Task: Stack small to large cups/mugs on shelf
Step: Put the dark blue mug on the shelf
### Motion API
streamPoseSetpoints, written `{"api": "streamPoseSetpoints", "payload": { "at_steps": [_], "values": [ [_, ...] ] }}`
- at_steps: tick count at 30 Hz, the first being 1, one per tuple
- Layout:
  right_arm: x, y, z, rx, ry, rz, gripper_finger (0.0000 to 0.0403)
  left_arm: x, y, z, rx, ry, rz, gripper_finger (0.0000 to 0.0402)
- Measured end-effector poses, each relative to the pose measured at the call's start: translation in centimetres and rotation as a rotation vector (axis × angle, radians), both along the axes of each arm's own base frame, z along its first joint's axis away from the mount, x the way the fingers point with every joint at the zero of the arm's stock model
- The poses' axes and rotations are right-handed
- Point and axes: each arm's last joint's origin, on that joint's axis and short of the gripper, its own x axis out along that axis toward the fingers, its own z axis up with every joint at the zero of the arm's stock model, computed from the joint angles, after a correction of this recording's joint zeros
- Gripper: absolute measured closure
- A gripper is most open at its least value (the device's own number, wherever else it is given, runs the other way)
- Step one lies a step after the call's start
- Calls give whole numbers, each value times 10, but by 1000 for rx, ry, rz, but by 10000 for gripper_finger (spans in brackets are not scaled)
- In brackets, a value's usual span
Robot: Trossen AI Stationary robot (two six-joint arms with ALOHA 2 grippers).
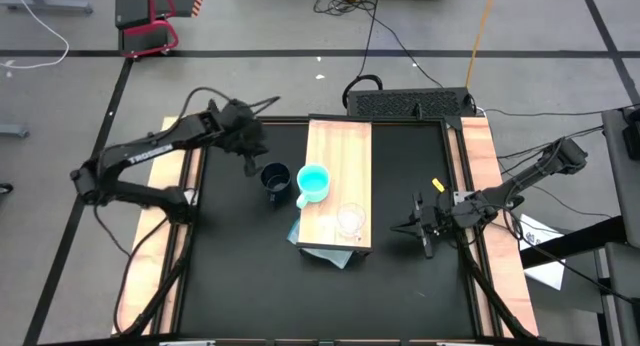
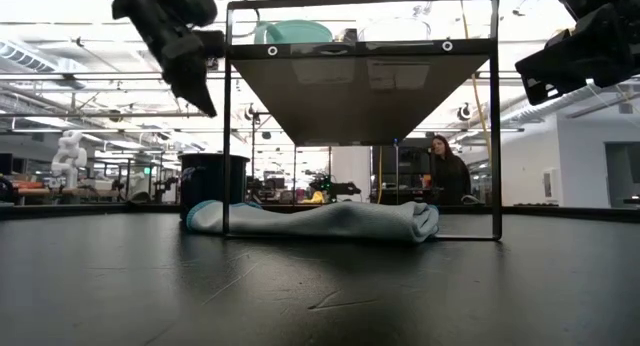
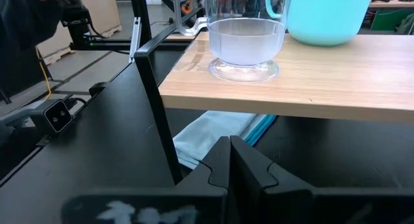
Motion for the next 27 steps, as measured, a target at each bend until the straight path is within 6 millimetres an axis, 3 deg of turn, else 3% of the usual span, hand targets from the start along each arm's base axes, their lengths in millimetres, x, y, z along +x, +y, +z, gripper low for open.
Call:
{"api": "streamPoseSetpoints", "payload": {
  "at_steps": [9, 14, 27],
  "values": [
    [0, 0, 0, 2, 1, 0, 403, 21, 15, -11, -53, 137, -20, 401],
    [0, 0, 0, 2, 1, -1, 403, 22, 15, -22, -92, 217, -45, 401],
    [0, 0, 0, -2, 2, 0, 403, 22, 10, -23, -108, 242, -64, 387]
  ]
}}
